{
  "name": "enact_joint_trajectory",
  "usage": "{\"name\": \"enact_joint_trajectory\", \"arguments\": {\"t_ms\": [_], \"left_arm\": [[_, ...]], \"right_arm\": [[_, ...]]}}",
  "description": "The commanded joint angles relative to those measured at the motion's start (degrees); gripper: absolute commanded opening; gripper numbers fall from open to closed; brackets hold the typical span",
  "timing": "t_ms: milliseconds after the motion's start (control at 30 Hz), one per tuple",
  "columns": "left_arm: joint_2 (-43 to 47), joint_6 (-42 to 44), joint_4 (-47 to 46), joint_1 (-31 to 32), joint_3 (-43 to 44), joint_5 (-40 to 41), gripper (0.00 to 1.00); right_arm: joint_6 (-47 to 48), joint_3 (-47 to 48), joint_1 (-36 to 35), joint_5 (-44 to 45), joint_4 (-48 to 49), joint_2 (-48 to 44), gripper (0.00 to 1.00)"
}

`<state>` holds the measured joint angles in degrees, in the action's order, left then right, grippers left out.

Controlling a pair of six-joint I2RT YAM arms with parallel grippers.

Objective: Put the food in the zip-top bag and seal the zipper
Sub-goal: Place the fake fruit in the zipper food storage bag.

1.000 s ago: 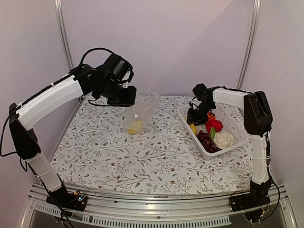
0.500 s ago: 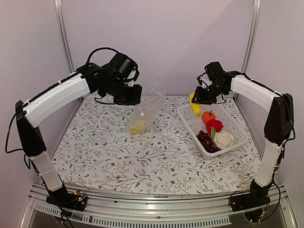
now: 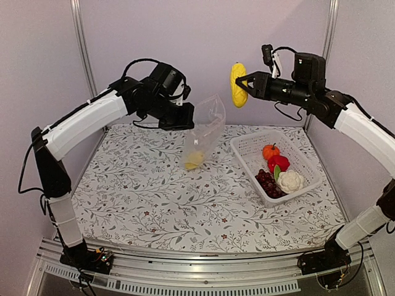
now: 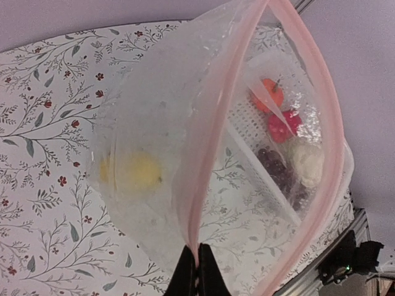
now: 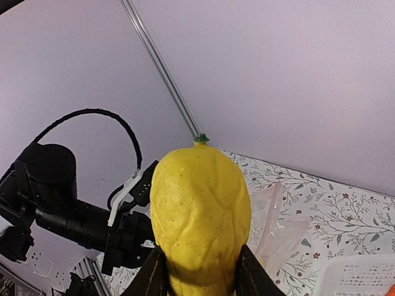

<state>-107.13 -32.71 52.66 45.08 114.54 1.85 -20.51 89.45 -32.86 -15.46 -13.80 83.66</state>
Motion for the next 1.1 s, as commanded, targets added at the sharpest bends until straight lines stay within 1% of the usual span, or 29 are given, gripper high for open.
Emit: {"name": "enact_joint_trajectory", "arguments": {"t_ms": [0,100,200,267,333,400,433,467,500,567,667,767,833,900,967,1000,1033,1067], "left_arm": [[-1.4,1.2,-1.2,-0.9,2.8,-3.9,0.00],[-1.4,2.0,-1.8,-1.0,3.5,-5.5,0.00],[-1.2,2.9,-2.3,-1.1,4.1,-7.2,0.00],[-1.0,3.2,-2.6,-1.2,4.0,-8.0,0.00],[-0.8,3.6,-3.0,-1.3,3.9,-8.8,0.00],[-0.6,3.6,-3.3,-1.4,3.9,-9.1,0.00],[-0.6,3.5,-3.4,-1.6,3.9,-9.1,0.00],[-0.5,3.4,-3.5,-1.8,4.0,-9.2,0.00],[-0.5,3.2,-3.5,-1.9,3.9,-9.1,0.00],[-0.3,2.7,-3.6,-2.4,3.7,-9.1,0.00],[0.0,2.0,-4.1,-3.3,2.5,-9.1,0.00],[0.3,1.2,-4.0,-4.3,1.7,-9.4,0.00],[0.7,0.3,-2.3,-5.2,2.7,-8.8,0.00],[2.5,0.2,-1.5,-5.7,2.8,-5.6,0.00],[5.4,2.4,-5.4,-5.9,-4.9,-0.2,0.00],[5.1,0.6,-4.1,-6.9,-6.1,-0.8,0.00],[4.0,-1.2,-0.8,-8.2,-2.7,-4.3,0.00],[3.1,-0.2,1.0,-7.8,0.4,-5.3,0.00]], "right_arm": [[2.4,-2.1,-3.7,-1.1,12.3,0.5,0.13],[6.0,-2.6,-6.2,-1.5,16.0,2.4,0.15],[7.3,-2.9,-6.9,-0.5,18.7,4.3,0.16],[7.5,-2.6,-6.9,1.4,19.4,5.5,0.19],[8.4,-2.5,-6.9,3.1,19.9,7.0,0.24],[9.4,-2.1,-7.1,3.9,19.9,8.4,0.39],[10.4,-1.4,-7.1,4.1,19.2,9.3,0.51],[10.9,-0.8,-7.2,5.3,17.4,9.6,0.70],[11.2,-0.5,-7.2,6.9,16.6,9.9,0.83],[11.6,-0.8,-7.2,8.2,16.0,9.3,0.90],[11.5,-2.0,-7.2,9.8,15.4,6.9,0.95],[10.9,-2.5,-7.2,11.3,14.0,3.8,0.96],[10.5,-3.1,-7.0,12.7,12.6,1.9,0.96],[9.7,-4.2,-6.4,14.2,10.3,-0.4,0.96],[8.7,-6.3,-4.8,14.7,8.8,-2.3,0.96],[7.8,-7.4,-3.9,14.8,7.9,-3.4,0.96],[7.2,-8.7,-2.8,15.0,7.1,-4.1,0.95],[6.3,-9.7,-1.6,14.9,6.0,-5.0,0.95]]}}
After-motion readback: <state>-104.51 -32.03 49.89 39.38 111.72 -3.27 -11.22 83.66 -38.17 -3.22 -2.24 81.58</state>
